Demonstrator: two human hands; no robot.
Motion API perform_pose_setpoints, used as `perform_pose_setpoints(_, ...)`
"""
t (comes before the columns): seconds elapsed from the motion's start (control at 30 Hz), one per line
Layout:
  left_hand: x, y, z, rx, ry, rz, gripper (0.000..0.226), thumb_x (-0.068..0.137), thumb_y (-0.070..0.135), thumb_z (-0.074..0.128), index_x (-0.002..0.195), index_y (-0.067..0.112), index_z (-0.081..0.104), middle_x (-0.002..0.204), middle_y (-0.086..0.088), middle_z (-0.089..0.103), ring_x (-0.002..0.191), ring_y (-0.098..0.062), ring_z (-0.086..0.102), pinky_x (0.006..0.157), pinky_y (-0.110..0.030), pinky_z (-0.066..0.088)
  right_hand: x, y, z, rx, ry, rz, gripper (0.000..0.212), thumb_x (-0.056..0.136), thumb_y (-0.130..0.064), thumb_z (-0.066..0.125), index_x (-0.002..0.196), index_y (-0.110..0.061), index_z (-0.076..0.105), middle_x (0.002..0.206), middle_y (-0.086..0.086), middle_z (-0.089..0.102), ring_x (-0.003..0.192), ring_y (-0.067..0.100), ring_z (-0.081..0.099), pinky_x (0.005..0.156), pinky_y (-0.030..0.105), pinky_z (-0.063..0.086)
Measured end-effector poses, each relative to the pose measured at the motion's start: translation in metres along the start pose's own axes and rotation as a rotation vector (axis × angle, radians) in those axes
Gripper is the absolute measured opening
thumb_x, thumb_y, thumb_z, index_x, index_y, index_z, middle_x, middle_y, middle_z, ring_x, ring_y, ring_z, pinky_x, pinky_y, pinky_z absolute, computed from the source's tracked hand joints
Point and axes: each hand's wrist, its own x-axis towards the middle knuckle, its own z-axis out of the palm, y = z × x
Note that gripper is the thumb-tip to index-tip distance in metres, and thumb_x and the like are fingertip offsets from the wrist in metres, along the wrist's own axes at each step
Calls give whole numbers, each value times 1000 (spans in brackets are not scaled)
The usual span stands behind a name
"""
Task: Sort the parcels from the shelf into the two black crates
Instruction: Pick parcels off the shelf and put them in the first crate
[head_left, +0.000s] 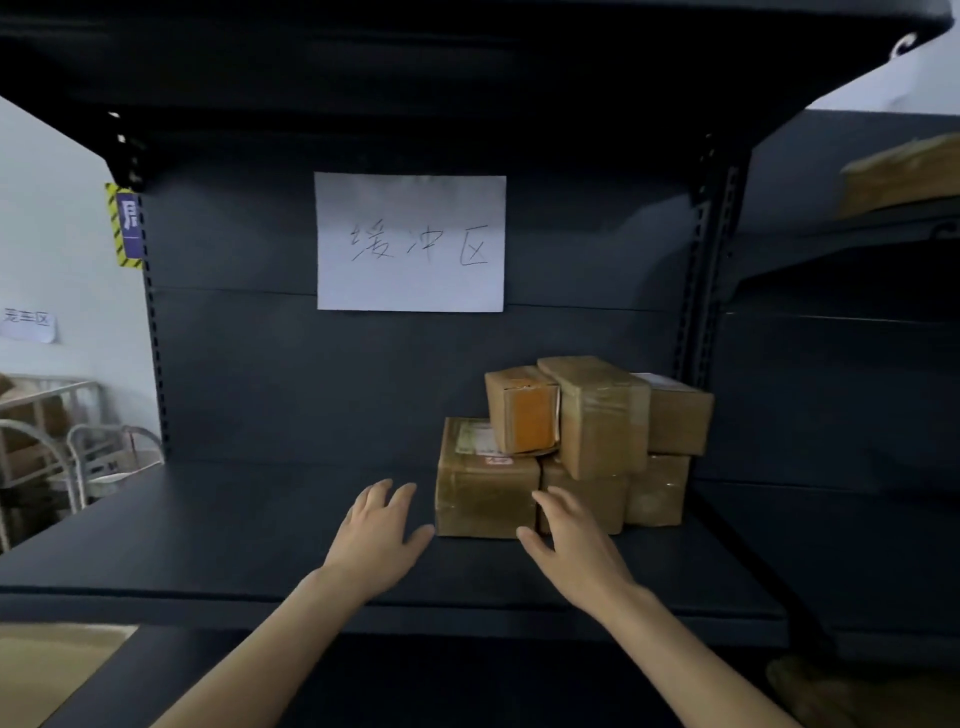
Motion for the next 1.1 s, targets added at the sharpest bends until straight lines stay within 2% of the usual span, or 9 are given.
perform_pose_setpoints(0.23, 59, 32, -8, -68, 57, 108, 63, 93, 43, 46, 146, 17, 22, 153, -9, 22, 143, -27, 14, 116, -38, 19, 15, 11, -10, 31, 115, -11, 56, 95, -41, 42, 144, -18, 29, 151, -2, 26, 139, 11, 23, 111, 25, 22)
perform_pose_setpoints(0.5, 138, 78, -15, -114, 155, 297, 64, 93, 37, 48, 146, 16, 21, 154, -4, 25, 143, -21, 20, 116, -34, 21, 58, 2, -8, 99, 164, 92, 54, 94, -43, 43, 142, -24, 29, 147, -8, 29, 132, 8, 31, 106, 25, 30)
perform_pose_setpoints(0.7, 169, 89, -10, -73, 62, 417, 63, 94, 36, 47, 147, 19, 19, 154, 0, 25, 142, -18, 22, 116, -36, 23, 73, 8, 2, 95, 166, 160, 54, 93, -44, 44, 142, -24, 30, 143, -8, 34, 126, 6, 36, 101, 21, 32)
perform_pose_setpoints(0.83, 163, 58, 0, -192, 87, 369, 60, 93, 31, 51, 145, 22, 23, 147, 1, 36, 135, -17, 34, 110, -35, 36, 80, 10, 6, 185, 211, 190, 49, 93, -41, 47, 137, -21, 37, 130, -5, 45, 109, 3, 42, 91, 16, 33)
perform_pose_setpoints(0.93, 157, 33, 3, -348, 129, 310, 58, 91, 30, 55, 141, 24, 26, 139, 1, 43, 124, -16, 47, 99, -30, 43, 90, 4, 10, 347, 262, 232, 49, 93, -37, 50, 135, -16, 39, 126, -1, 51, 110, 8, 51, 92, 21, 41)
perform_pose_setpoints(1.03, 155, 20, 2, -435, 83, 260, 56, 91, 31, 55, 138, 25, 27, 137, 1, 45, 121, -16, 50, 99, -34, 47, 109, -6, 7, 545, 289, 287, 51, 94, -43, 42, 136, -14, 37, 117, -4, 54, 82, -6, 48, 72, 11, 37)
perform_pose_setpoints(1.1, 155, 16, 3, -503, 38, 241, 58, 91, 30, 56, 140, 23, 26, 138, 0, 45, 123, -17, 48, 101, -37, 46, 127, -11, 2, 673, 279, 325, 51, 95, -49, 36, 133, -16, 41, 111, -6, 52, 85, 0, 47, 79, 18, 39)
